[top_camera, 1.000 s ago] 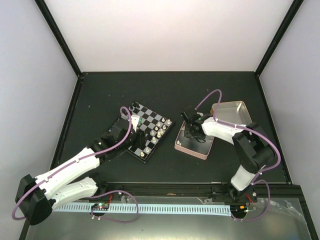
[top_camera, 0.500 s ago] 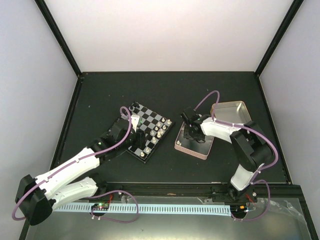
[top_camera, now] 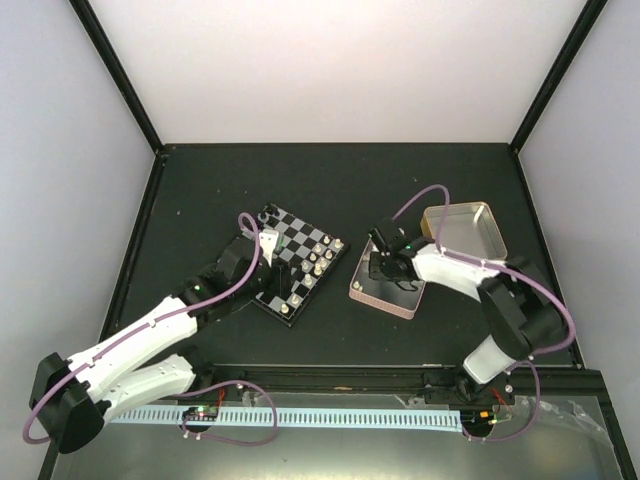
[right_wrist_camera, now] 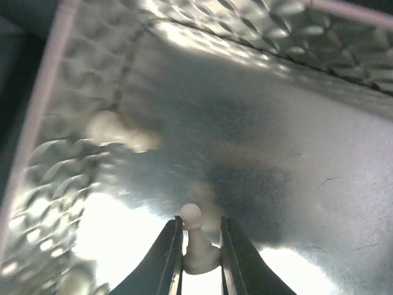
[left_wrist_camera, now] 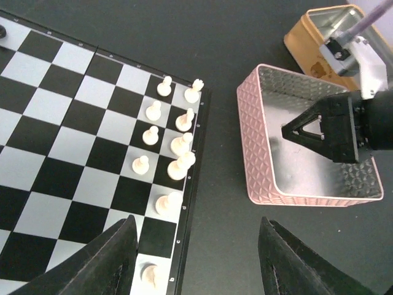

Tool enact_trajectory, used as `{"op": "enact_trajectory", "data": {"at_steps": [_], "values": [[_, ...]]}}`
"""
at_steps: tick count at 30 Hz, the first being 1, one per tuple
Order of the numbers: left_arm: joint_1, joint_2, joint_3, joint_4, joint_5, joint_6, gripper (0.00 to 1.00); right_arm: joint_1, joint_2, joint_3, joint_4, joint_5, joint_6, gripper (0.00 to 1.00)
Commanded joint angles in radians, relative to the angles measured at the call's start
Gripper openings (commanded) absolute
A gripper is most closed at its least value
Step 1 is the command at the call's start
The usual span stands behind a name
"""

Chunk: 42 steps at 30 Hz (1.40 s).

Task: Set up the chess pieces on the board
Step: Pick up the chess piece from the storage box, then place the chess piece on the chessboard.

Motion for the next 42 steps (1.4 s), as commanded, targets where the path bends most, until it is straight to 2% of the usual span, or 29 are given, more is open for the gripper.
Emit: {"op": "enact_trajectory", "data": {"at_steps": [1, 5, 11, 18, 23, 30, 35, 42], "values": [[0.022, -0.037, 0.064, 0.023, 0.107, -0.021, 0.58, 0.003, -0.179, -0.058, 0.184, -0.089, -0.099, 0.04], [0.036, -0.027, 0.165, 0.017, 0.282, -0.035, 0.63, 0.003, -0.322, -0.127, 0.348, -0.321, -0.196, 0.04], [0.06, 0.02, 0.271, -0.015, 0.421, -0.12, 0.65, 0.005, -0.411, -0.164, 0.53, -0.705, -0.236, 0.05], [0.084, 0.071, 0.282, 0.077, 0.666, -0.29, 0.64, 0.004, -0.472, -0.219, 0.727, -0.97, -0.244, 0.06], [0.083, 0.119, 0.292, 0.071, 0.727, -0.32, 0.6, 0.003, -0.482, -0.221, 0.767, -1.018, -0.249, 0.06], [0.083, 0.173, 0.279, 0.131, 0.774, -0.393, 0.43, 0.006, -0.488, -0.21, 0.771, -1.042, -0.263, 0.06], [0.085, 0.166, 0.266, 0.197, 0.768, -0.449, 0.37, 0.008, -0.489, -0.204, 0.737, -1.037, -0.297, 0.06], [0.096, 0.183, 0.199, 0.34, 0.824, -0.662, 0.33, 0.018, -0.491, -0.184, 0.678, -0.957, -0.359, 0.06]]}}
